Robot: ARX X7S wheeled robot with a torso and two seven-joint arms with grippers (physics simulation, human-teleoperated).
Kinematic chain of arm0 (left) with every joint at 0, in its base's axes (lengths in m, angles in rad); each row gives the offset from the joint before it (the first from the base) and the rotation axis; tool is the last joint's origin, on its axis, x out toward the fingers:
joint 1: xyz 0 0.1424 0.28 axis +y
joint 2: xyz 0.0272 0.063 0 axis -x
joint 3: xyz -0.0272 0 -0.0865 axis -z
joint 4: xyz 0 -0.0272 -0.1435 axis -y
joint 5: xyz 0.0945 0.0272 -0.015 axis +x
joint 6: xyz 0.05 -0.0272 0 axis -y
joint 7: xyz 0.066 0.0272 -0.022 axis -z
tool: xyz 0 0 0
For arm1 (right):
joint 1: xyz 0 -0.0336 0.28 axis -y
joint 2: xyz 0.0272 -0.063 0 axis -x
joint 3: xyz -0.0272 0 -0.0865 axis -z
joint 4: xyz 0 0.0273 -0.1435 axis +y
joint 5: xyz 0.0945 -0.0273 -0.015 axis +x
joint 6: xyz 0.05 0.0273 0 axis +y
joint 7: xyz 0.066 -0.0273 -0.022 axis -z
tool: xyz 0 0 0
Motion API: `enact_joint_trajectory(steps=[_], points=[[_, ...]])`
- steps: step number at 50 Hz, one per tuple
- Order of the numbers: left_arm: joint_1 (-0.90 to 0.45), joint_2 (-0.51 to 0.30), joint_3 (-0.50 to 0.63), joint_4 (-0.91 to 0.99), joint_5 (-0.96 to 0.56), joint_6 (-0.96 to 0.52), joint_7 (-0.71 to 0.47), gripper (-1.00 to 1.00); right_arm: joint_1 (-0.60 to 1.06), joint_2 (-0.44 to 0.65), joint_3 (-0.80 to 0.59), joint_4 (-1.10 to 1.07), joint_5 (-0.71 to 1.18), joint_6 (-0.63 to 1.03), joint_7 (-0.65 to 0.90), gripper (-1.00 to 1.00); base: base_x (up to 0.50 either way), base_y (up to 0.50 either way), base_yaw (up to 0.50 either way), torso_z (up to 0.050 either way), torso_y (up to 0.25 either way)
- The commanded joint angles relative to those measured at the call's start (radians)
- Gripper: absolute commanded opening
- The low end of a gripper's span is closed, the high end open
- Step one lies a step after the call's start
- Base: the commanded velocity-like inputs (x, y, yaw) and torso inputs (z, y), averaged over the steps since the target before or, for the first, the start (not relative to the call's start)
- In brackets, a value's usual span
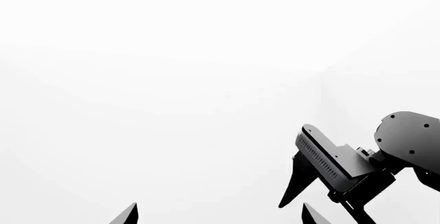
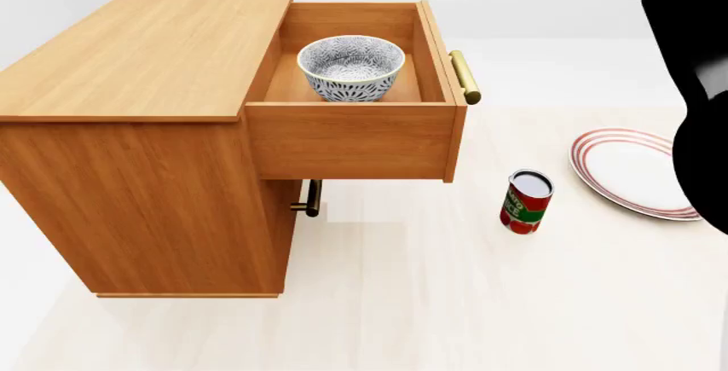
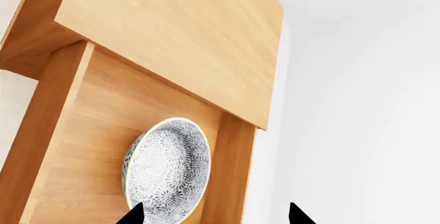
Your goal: Put the bowl in the top drawer of the cabinet.
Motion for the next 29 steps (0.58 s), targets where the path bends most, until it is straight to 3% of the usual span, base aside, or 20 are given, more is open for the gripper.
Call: enact_joint_trajectory(steps=[1, 3, 7, 12, 19, 29], points=[[0.003, 0.009, 0.011, 0.001, 0.013, -0.001, 0.003, 1.0, -0.003, 0.03, 0.134, 0.05, -0.067, -0.099, 0.067, 1.0, 0.0, 0.0, 0.0, 0.0, 0.193], [0.005, 0.012, 0.012, 0.001, 0.017, -0.001, 0.005, 1.0, -0.009, 0.071, 0.141, -0.017, -0.064, -0.076, 0.092, 1.0, 0.0, 0.0, 0.0, 0.0, 0.193], [0.012, 0.018, 0.01, 0.001, 0.025, -0.004, 0.011, 1.0, -0.048, 0.327, 0.131, -0.589, -0.031, 0.228, 0.233, 1.0, 0.0, 0.0, 0.0, 0.0, 0.194], [0.024, 0.015, -0.003, 0.004, 0.015, -0.004, 0.009, 1.0, -0.072, 0.501, 0.146, -0.949, 0.007, 0.417, 0.356, 1.0, 0.0, 0.0, 0.0, 0.0, 0.193], [0.04, 0.014, -0.016, 0.008, 0.004, -0.004, 0.007, 1.0, -0.089, 0.696, 0.195, -1.357, 0.093, 0.644, 0.512, 1.0, 0.0, 0.0, 0.0, 0.0, 0.191], [0.069, 0.036, -0.025, 0.013, 0.019, -0.011, 0.018, 1.0, -0.172, 0.89, 0.307, -1.723, 0.251, 0.868, 0.802, 1.0, 0.0, 0.0, 0.0, 0.0, 0.157]])
